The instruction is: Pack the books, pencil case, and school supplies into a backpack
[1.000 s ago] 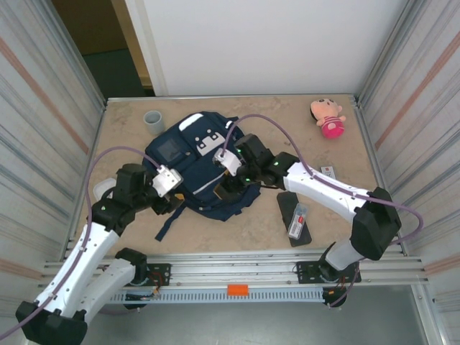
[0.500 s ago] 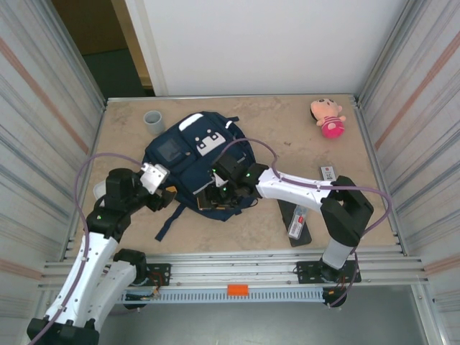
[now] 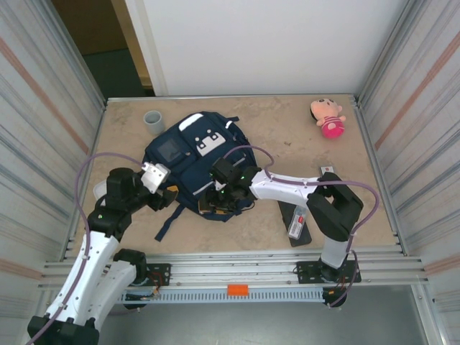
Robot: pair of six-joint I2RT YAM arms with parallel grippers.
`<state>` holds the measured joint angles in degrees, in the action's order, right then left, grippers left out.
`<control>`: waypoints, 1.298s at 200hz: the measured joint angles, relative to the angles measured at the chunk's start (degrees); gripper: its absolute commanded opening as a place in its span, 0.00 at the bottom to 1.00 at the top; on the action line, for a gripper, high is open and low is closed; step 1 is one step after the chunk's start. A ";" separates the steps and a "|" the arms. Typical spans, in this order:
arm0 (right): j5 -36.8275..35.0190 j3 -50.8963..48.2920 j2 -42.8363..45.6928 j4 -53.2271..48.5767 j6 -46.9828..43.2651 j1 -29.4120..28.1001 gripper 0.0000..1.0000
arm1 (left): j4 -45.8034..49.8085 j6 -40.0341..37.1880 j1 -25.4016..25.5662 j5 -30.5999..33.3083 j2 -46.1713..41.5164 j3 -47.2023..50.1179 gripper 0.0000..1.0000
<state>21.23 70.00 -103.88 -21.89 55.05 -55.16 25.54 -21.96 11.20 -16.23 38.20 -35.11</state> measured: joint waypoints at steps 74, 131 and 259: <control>-0.15 0.28 -2.08 2.78 0.55 0.00 0.15 | -0.13 0.39 0.00 -1.05 0.22 0.02 0.72; -0.52 0.20 -1.81 4.17 1.44 0.04 0.00 | -0.09 -0.04 0.00 -1.81 0.57 0.20 0.71; -3.56 -11.04 14.45 18.01 -5.20 1.70 0.00 | 7.26 -30.86 11.19 -7.78 18.93 -4.11 0.71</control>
<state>17.67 58.96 -89.43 -3.88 49.84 -53.45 32.80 -52.82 22.39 -24.01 57.12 -39.22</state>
